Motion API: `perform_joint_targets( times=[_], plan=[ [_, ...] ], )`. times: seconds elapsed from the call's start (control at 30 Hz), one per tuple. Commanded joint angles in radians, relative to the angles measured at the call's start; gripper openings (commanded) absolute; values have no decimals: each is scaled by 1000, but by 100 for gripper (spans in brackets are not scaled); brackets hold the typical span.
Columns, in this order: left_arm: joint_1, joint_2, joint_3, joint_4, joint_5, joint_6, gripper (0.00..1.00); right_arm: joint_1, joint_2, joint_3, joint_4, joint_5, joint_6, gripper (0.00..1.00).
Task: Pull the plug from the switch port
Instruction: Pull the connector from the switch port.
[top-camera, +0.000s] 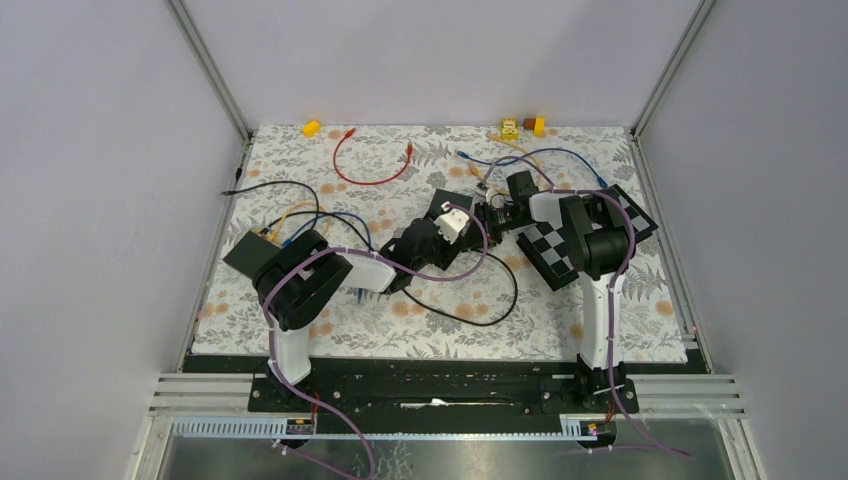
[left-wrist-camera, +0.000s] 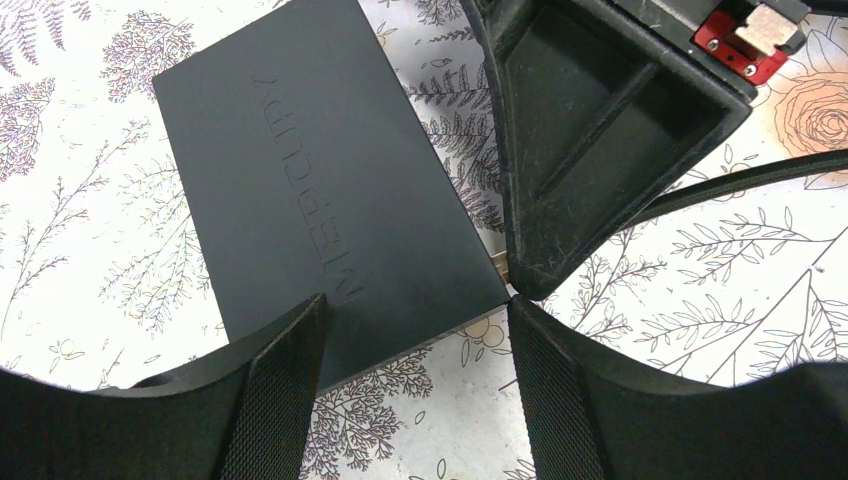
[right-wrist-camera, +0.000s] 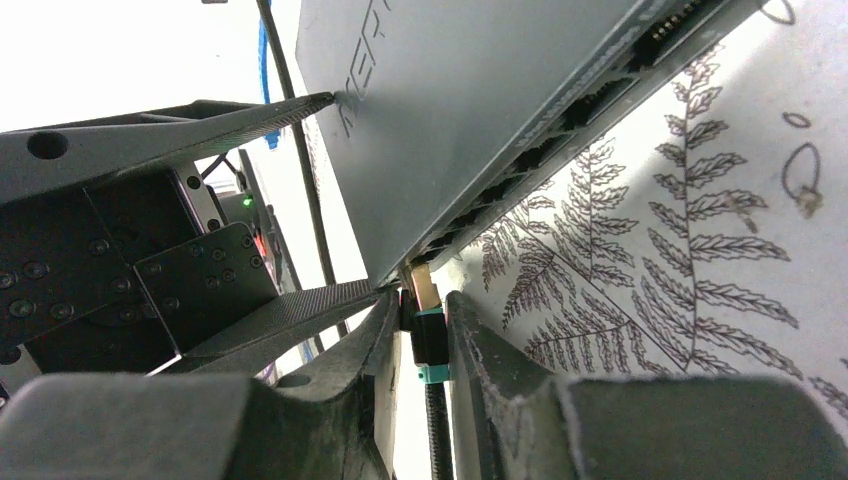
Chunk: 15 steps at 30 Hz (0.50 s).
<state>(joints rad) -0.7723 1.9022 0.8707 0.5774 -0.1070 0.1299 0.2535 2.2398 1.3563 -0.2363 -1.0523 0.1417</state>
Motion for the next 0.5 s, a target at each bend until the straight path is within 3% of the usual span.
perform_joint_targets(
  times=[0.0, 0.47],
  plan=[
    [18, 39, -2, -47, -35, -42, 67, 17, 5, -96, 20, 137, 30, 0],
    [19, 36, -11, -32, -15, -40, 68, -14, 53, 50, -133, 137, -79, 0]
  ],
)
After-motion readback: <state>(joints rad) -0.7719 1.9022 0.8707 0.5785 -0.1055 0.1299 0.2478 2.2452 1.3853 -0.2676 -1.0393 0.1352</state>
